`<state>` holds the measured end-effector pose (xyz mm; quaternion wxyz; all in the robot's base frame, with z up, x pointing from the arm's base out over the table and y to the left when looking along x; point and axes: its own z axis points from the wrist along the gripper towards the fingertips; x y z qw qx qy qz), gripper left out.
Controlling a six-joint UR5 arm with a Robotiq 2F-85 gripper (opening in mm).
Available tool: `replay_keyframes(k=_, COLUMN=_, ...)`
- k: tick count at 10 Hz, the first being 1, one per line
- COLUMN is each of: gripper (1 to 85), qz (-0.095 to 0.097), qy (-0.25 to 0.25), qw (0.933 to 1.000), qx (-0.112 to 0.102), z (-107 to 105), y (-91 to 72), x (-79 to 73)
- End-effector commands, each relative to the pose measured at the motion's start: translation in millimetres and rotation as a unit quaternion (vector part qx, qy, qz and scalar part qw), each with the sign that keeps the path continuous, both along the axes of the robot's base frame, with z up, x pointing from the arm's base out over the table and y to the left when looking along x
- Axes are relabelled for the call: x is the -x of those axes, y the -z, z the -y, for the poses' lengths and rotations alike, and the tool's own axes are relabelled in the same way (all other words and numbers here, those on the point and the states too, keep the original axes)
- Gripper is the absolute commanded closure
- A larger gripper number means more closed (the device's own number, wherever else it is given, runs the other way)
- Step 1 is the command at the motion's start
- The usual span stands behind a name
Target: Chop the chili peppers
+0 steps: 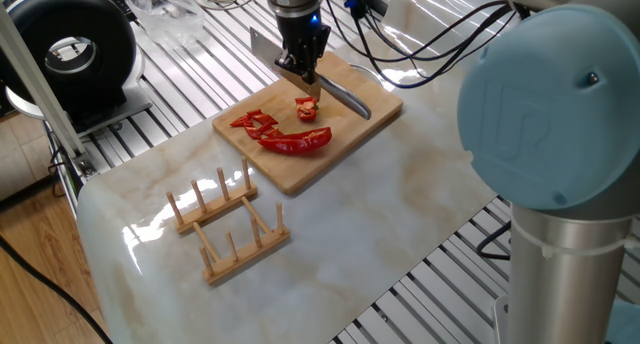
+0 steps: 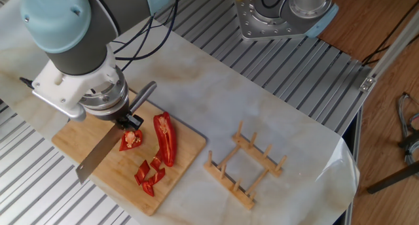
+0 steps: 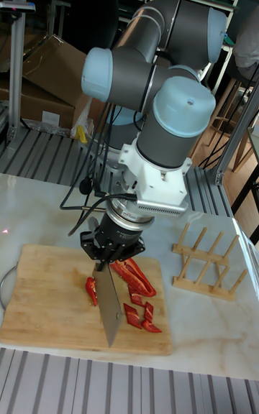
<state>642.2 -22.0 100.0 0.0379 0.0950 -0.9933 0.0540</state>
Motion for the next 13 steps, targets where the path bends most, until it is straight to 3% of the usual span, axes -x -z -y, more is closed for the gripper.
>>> replay_keyframes(k=1, gripper=84.3, qz=-0.001, qy=-0.026, qw=0.9996, qx=-0.007, z=-3, y=0.1, x=-1.6)
replay_keyframes(k=3, gripper=84.3, qz=-0.004, qy=-0.029, qw=0.9996, qx=-0.002, z=0, y=0.8, x=-0.8)
replay_keyframes(k=7, gripper=84.3, qz=-0.008, qy=-0.033, qw=0.9992, qx=-0.018, z=-5, y=6.3, x=1.5)
replay_keyframes(k=13, gripper=84.3, qz=-0.022, qy=-0.036, qw=0.9991, qx=-0.013, z=-2, y=6.5, x=8.8)
